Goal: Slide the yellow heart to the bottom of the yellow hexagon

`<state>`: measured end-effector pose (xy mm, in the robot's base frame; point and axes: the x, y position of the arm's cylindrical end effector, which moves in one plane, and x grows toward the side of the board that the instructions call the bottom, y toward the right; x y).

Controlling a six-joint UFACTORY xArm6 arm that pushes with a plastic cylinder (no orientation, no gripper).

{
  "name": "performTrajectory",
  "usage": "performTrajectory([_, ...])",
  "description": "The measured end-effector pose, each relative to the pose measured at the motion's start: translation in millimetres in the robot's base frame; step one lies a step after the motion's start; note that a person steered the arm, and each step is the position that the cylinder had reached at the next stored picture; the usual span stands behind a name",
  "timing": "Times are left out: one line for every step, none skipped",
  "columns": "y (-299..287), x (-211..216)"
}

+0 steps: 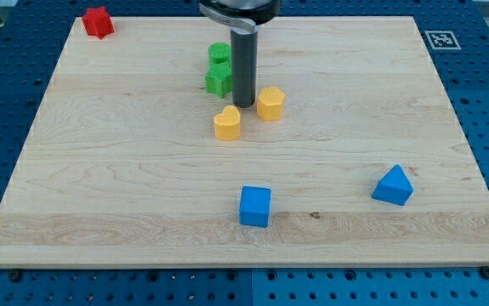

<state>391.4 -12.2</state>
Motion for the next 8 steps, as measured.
performTrajectory([-16,5])
performTrajectory([-17,7])
performTrajectory([-18,12])
performTrajectory([-18,18])
performTrajectory([-23,18])
performTrajectory([-32,18])
performTrajectory([-38,19])
performTrajectory([-38,27])
